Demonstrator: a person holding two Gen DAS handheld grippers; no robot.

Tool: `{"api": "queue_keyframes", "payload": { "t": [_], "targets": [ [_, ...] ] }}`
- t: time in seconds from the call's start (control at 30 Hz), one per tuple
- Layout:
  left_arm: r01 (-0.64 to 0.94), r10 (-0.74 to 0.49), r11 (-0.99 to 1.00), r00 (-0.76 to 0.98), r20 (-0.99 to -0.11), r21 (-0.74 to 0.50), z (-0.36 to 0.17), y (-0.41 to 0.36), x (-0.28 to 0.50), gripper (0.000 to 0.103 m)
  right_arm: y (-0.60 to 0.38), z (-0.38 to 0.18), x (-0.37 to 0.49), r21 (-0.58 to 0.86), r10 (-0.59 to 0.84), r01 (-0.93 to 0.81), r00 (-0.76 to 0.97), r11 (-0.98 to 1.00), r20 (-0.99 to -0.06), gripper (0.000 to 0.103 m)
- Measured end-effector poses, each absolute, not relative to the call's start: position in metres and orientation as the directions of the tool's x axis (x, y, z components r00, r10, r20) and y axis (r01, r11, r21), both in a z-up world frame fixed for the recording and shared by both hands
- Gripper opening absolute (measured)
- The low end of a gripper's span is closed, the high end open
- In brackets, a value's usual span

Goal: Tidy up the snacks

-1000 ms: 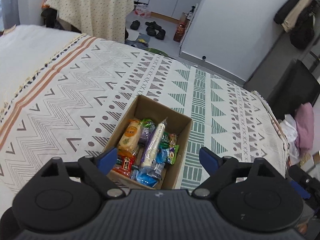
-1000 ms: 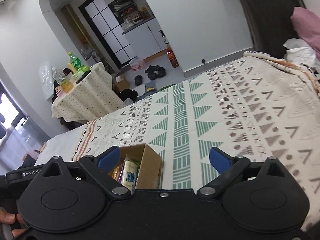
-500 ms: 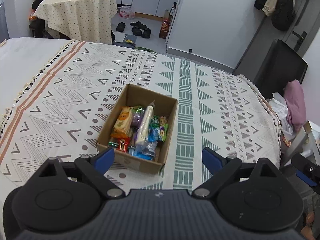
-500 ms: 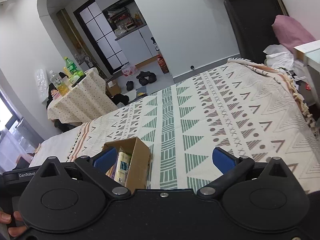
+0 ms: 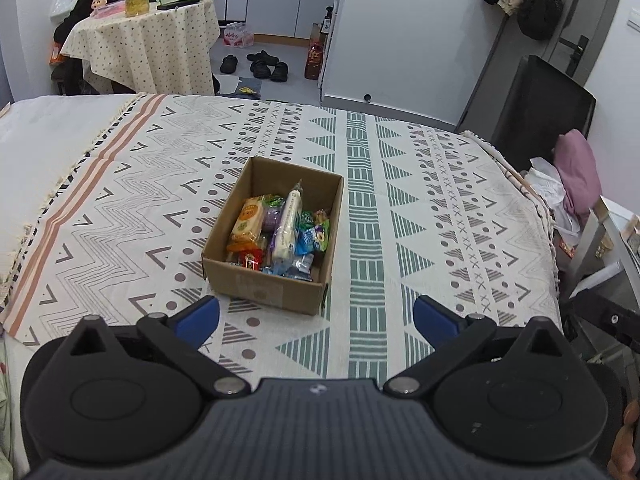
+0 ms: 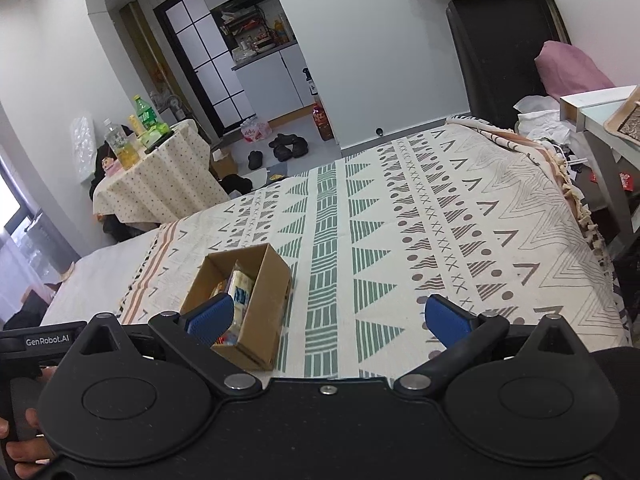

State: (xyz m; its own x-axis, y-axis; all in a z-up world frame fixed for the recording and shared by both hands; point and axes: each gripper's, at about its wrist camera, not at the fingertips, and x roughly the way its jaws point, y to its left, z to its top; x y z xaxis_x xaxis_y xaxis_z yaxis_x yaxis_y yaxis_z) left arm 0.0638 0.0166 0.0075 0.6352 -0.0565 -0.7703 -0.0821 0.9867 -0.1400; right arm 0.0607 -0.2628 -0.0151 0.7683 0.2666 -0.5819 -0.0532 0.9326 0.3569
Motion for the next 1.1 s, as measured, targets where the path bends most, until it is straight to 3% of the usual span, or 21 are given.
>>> {"api": "queue_keyframes", "payload": {
  "t": [1.1],
  "targets": [
    [-0.066,-0.012,0.995,0.667,-0.745,-0.075,0.021,0.022,0.025,0.103,-0.244,-0.011,0.025,0.302,0.285,-0.121,0.753,0.946,-0.592,0.103]
  ]
}}
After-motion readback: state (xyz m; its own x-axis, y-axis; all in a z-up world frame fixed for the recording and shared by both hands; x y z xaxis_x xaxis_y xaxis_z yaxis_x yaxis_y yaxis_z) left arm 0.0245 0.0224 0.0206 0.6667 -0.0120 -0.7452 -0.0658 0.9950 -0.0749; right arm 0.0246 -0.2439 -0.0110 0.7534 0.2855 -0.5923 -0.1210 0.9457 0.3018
